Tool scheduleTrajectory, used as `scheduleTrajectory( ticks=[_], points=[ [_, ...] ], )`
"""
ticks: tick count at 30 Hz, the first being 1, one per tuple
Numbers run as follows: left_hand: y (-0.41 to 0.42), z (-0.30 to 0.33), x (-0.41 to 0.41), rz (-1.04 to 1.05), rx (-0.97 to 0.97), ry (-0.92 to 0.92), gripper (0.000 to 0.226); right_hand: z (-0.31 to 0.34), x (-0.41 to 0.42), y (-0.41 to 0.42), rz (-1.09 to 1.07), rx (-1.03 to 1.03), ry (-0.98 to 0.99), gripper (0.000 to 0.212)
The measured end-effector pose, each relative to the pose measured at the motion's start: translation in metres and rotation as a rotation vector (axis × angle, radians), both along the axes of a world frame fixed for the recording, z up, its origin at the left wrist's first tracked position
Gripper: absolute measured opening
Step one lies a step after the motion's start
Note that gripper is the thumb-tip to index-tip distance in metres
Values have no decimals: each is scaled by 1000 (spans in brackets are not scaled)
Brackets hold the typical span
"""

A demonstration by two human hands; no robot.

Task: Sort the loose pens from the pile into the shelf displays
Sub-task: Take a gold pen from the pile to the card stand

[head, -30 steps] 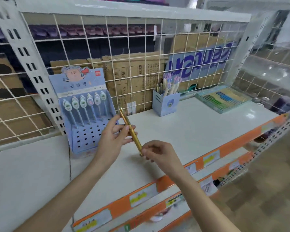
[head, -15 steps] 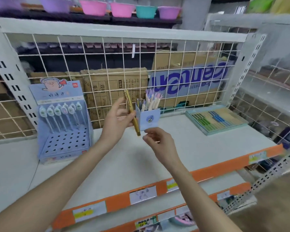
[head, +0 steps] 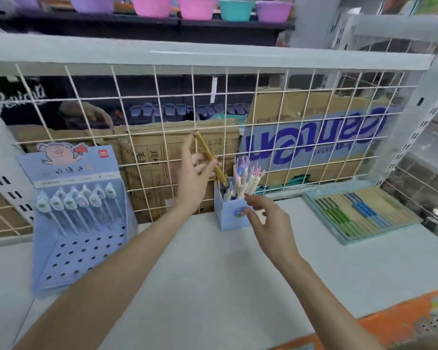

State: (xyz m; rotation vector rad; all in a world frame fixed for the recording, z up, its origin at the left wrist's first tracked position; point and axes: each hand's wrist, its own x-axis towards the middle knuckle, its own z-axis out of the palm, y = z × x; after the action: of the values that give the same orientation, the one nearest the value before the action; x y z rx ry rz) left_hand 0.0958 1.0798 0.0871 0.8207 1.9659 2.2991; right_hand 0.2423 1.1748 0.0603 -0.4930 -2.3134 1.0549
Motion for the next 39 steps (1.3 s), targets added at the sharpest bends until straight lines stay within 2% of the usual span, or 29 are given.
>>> scheduleTrajectory(
  ticks=[7, 11, 15, 19, 26, 34, 39],
  points=[
    [5, -14, -19, -59, -48, 101, 81, -21, -23, 3, -4, 209, -5, 26],
    [4, -23, -27, -100, -219, 240, 82, -33, -32, 6, -34, 337, 20, 33],
    [1, -29, -29, -61, -404, 374, 78, -41, -34, 7, -66, 503, 127, 25],
    [1, -33, -29, -99, -480, 395, 77, -42, -35, 5, -70, 531, 158, 31],
    [3, -37, -32, -90, -480, 429, 75, -45, -33, 3, -61, 530, 137, 42],
    [2, -41, -36, -39, -570, 558, 70, -48, -33, -1, -93, 536, 140, 45],
    [4, -51, -42, -30, -625, 860, 52, -46, -32, 1, -76, 559, 162, 45]
  ],
)
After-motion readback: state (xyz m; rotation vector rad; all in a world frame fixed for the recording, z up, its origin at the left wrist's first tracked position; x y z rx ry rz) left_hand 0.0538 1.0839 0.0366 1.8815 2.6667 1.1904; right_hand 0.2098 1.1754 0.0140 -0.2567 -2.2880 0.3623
